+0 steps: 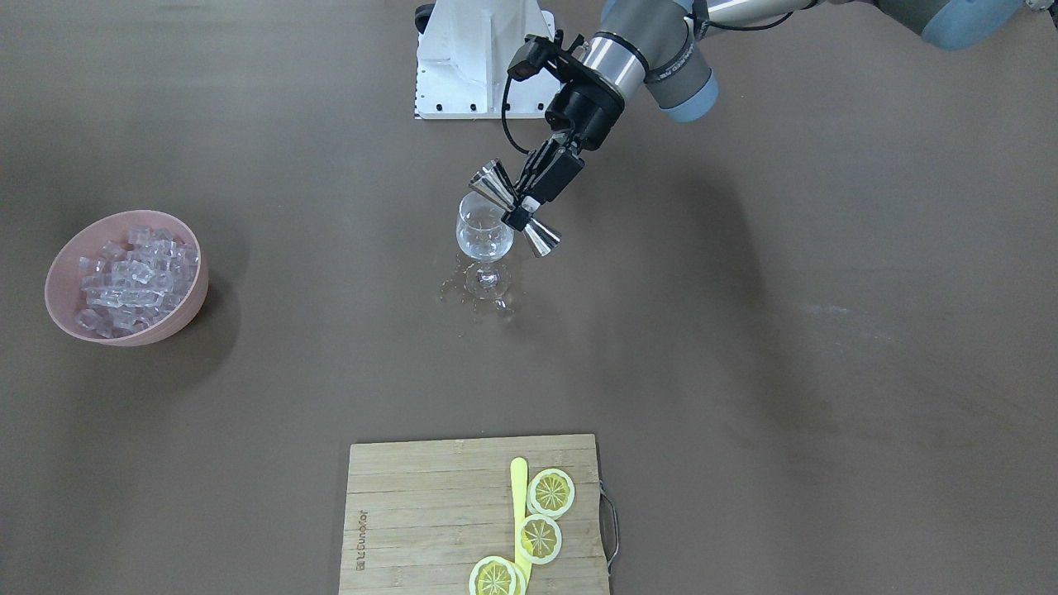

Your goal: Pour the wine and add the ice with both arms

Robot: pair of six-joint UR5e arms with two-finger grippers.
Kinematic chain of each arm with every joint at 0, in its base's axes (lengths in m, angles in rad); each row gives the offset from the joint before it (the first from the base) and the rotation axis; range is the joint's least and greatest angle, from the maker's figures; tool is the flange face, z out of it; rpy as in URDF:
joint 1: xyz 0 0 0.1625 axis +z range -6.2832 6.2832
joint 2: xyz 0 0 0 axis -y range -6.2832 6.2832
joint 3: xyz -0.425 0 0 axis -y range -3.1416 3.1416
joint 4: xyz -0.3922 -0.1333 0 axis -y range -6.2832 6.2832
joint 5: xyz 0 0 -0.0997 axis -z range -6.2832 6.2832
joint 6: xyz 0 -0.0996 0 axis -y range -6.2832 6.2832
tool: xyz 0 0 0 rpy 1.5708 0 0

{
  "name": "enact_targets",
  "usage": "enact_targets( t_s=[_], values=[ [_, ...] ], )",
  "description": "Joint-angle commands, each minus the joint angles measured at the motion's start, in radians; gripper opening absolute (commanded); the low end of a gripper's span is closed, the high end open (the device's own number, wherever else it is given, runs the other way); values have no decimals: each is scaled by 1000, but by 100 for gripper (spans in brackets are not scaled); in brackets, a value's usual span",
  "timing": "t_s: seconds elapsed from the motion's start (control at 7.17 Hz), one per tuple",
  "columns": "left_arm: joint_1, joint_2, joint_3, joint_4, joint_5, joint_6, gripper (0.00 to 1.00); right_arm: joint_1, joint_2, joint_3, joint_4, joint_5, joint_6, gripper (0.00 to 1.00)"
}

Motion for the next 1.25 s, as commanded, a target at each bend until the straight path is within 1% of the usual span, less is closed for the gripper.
enact_targets(
  t_s=[0.0, 0.28, 0.56, 1.12],
  values=[
    [0, -8, 13, 25, 20, 37, 0, 0, 0, -1, 2, 2, 0, 92],
    [-3, -2, 29, 27, 36, 40, 0, 0, 2, 1, 1, 12, 0, 92],
    [-2, -4, 35, 27, 63, 115, 0, 0, 2, 5, 1, 14, 0, 92],
    [-2, -7, 35, 48, 65, 196, 0, 0, 2, 12, 7, 15, 38, 92]
  ],
)
